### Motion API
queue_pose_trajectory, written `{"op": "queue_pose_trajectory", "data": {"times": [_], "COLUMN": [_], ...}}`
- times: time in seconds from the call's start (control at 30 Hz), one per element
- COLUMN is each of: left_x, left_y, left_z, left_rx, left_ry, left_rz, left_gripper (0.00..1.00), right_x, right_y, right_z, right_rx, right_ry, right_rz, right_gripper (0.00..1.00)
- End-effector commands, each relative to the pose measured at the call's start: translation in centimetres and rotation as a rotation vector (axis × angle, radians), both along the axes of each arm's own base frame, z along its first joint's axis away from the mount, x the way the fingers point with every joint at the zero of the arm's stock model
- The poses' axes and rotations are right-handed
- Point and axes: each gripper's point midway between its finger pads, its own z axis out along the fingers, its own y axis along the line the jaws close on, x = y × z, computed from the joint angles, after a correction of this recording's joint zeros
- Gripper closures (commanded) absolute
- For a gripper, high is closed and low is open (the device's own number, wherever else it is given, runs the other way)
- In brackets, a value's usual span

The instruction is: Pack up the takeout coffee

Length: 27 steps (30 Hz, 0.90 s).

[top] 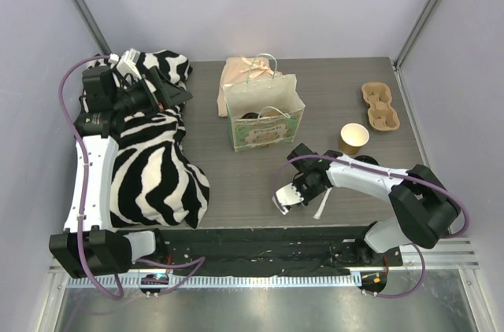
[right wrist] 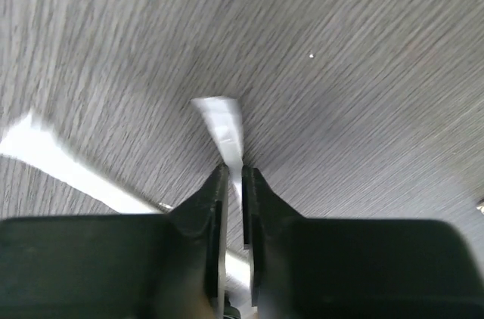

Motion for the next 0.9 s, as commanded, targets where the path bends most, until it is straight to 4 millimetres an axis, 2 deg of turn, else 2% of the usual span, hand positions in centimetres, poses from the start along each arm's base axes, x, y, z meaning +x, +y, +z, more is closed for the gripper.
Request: {"op": "queue_pose_trajectory", "data": {"times": [0.0,0.07,0.2,0.3,0.33,0.43,0.5,0.53,0.6,0.63,0.7,0.73,0.8,0.83,0.87], "left_x": [0.2,0.3,0.4,0.5,0.5,0.6,0.8,0.8,0.9,1.0,1.2,1.4,1.7,1.8,1.9], "left_y": [0.0,0.0,0.1,0.0,0.0,-0.1,-0.1,0.0,0.0,0.1,0.3,0.4,0.6,0.6,0.7], "left_z": [1.5,1.5,1.4,1.0,1.0,0.9,1.0,0.9,1.1,1.1,1.0,1.0,1.0,0.8,0.8], "left_rx": [0.012,0.015,0.019,0.016,0.014,0.008,0.006,0.008,0.009,0.009,0.01,0.009,0.008,0.007,0.006], "left_ry": [-0.06,-0.063,-0.066,-0.057,-0.058,-0.056,-0.061,-0.061,-0.068,-0.069,-0.07,-0.066,-0.064,-0.06,-0.063], "left_rz": [-0.026,-0.025,-0.03,-0.035,-0.036,-0.039,-0.038,-0.036,-0.035,-0.031,-0.023,-0.015,-0.008,-0.008,-0.009], "left_gripper": [0.0,0.0,0.0,0.0,0.0,0.0,0.0,0.0,0.0,0.0,0.0,0.0,0.0,0.0,0.0], "right_x": [-0.8,-1.2,-1.9,-1.0,-0.4,0.3,0.7,1.1,0.2,0.4,-0.7,-0.6,-1.6,-1.2,-1.7], "right_y": [0.6,0.7,2.6,5.5,6.9,9.5,12.0,13.7,15.8,17.4,19.3,20.7,22.2,23.4,24.1], "right_z": [-0.7,-0.7,0.9,3.5,4.9,7.1,9.7,12.1,14.5,17.6,20.8,24.9,28.8,32.8,35.0], "right_rx": [0.038,0.046,0.134,0.245,0.285,0.358,0.426,0.485,0.539,0.615,0.692,0.782,0.89,0.977,1.034], "right_ry": [0.025,0.036,0.064,0.046,0.025,0.01,-0.003,-0.009,0.017,0.006,0.065,0.062,0.18,0.189,0.27], "right_rz": [0.047,0.045,0.043,0.031,0.039,0.03,0.033,0.015,0.017,0.021,-0.037,-0.055,-0.168,-0.185,-0.254], "right_gripper": [0.93,0.99,0.99,0.99,0.99,0.99,0.99,0.99,0.99,0.99,0.99,0.99,0.99,0.99,0.99]}}
